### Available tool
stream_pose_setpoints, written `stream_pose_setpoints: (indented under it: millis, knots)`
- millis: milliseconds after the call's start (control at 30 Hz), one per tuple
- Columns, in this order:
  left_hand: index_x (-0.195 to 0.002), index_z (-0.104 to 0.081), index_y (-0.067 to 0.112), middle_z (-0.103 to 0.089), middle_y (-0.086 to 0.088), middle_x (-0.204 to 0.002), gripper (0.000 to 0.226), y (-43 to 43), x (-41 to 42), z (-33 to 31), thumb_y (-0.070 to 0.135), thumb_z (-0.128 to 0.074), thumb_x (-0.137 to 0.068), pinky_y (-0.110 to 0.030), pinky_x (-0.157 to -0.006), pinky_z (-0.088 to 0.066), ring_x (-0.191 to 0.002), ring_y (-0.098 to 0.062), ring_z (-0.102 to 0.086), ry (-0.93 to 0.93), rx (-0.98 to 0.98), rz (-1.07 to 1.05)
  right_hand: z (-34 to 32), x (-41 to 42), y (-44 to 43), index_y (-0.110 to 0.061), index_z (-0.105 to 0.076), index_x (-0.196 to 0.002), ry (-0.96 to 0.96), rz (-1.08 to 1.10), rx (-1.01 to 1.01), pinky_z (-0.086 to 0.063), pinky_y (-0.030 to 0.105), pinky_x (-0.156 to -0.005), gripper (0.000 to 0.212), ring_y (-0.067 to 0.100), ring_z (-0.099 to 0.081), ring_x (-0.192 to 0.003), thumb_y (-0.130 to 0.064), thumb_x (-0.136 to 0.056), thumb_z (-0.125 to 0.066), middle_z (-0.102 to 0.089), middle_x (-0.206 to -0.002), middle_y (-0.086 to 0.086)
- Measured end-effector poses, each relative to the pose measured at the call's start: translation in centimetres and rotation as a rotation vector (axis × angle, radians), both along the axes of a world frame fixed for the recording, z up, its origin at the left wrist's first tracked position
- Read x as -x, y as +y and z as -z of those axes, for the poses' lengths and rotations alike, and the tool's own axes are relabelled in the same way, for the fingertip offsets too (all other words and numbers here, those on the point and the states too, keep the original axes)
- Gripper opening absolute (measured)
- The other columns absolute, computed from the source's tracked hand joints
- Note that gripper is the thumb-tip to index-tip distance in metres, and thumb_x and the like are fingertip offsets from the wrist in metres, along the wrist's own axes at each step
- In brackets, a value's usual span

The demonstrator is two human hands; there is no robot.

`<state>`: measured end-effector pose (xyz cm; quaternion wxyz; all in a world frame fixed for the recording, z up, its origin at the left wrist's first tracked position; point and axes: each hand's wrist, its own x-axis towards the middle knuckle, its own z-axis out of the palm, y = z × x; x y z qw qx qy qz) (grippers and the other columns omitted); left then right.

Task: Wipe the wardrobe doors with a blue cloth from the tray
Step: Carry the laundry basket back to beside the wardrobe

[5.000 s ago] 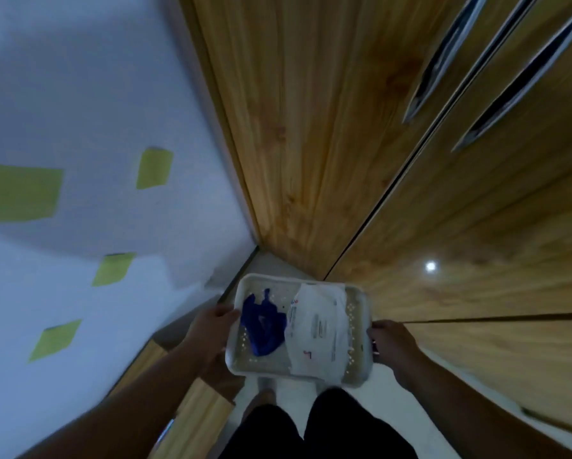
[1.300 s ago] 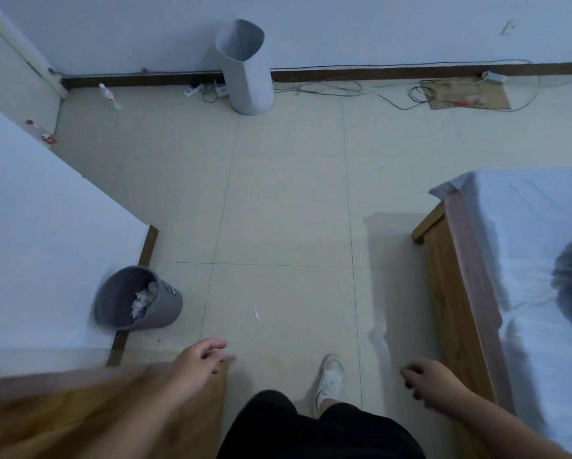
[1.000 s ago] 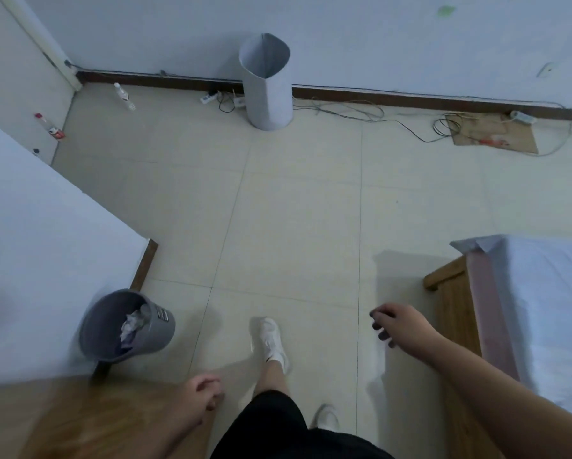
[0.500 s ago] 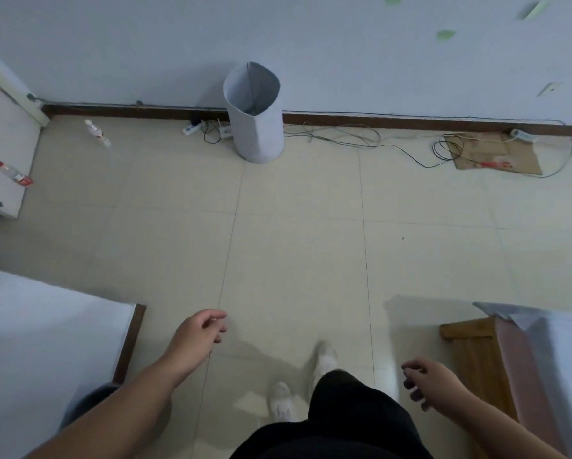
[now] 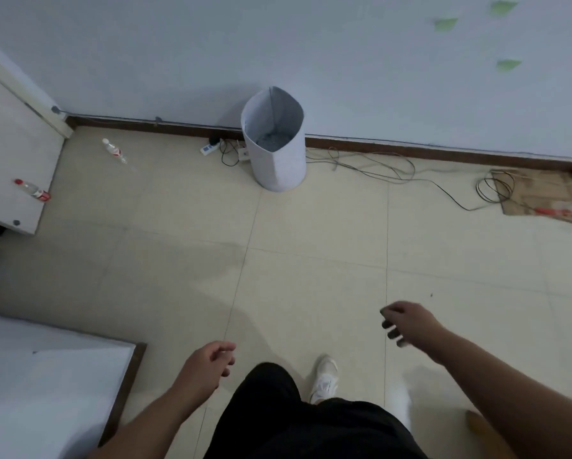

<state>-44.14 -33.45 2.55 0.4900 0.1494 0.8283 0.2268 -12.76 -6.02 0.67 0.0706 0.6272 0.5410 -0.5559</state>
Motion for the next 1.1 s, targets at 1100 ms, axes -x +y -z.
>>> stream_pose_setpoints:
  millis: [1100]
  knots:
    - [-0.114,-0.07,0.02,-0.075,-0.006,-0.103,0.019,53.3,33.9,0.1,0.016,-0.053,-0.106,-0.028,-0.063,-0.047,-0.08,-0.017,-0.065,0.039,-0.05,-0.053,0.9,28.4,46.5,-0.01,-0.07,-0.098,-0.091,-0.104,0.087,-0.047,0.029,-0.054,0.016,0.021,-0.061,-0.066,-0.016,-0.097,-0.055,-0.074,-0.092,0.013]
